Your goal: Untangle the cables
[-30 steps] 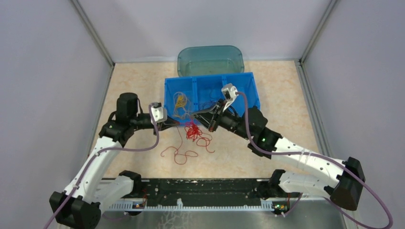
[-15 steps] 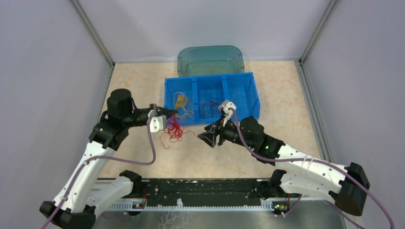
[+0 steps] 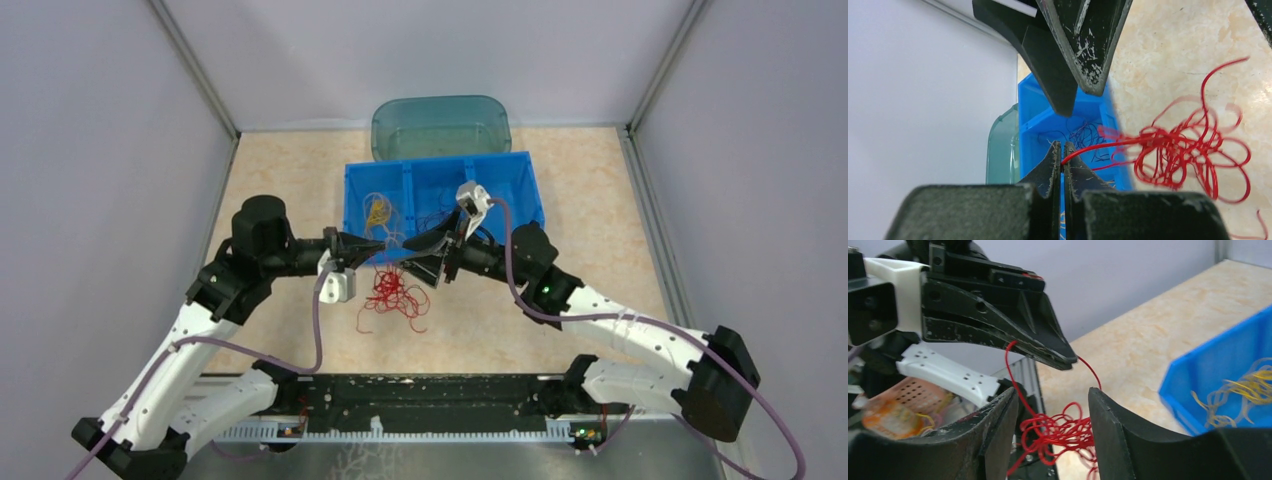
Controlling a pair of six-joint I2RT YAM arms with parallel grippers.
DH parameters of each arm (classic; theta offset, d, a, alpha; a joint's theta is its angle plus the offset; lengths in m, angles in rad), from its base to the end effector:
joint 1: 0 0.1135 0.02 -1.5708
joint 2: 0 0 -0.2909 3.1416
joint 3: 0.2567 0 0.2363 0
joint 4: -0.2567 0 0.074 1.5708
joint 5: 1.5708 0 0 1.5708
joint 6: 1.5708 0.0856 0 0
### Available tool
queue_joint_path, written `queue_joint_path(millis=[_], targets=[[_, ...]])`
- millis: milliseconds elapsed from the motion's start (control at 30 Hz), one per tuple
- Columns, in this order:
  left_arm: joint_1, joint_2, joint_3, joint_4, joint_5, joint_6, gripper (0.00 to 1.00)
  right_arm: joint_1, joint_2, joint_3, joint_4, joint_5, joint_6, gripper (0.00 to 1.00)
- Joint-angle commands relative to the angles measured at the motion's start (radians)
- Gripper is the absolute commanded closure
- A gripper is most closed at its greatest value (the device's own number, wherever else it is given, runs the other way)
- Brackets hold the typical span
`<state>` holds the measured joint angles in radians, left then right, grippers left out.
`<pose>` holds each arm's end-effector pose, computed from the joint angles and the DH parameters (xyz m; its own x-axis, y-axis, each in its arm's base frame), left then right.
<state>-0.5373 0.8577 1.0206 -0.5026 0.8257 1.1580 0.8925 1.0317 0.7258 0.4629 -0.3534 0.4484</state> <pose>0.1138 -0.1411 0.3858 0.7484 0.2771 -0.6026 0.6403 -0.0648 0.7654 0.1395 0.2203 0.3756 -0.3213 0.2495 -0.9135 -0.8941 0.2379 0.3794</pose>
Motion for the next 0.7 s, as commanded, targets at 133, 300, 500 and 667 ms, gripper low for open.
queue_joint_path(millis=[133,300,500,667], targets=[[-0.031,-0.006,0.043,-0.004,0.013,0.018,1.0,0.029,0.108,0.017,0.279,-0.163,0.155,0.5],[-0.036,-0.001,0.055,0.019,0.012,-0.019,1.0,0.062,0.18,0.036,0.312,-0.164,0.161,0.52],[-0.039,0.013,0.07,0.04,0.012,-0.05,1.0,0.083,0.249,0.028,0.456,-0.179,0.23,0.56],[-0.041,0.03,0.096,0.055,0.015,-0.077,1.0,0.107,0.294,0.041,0.481,-0.177,0.242,0.63]])
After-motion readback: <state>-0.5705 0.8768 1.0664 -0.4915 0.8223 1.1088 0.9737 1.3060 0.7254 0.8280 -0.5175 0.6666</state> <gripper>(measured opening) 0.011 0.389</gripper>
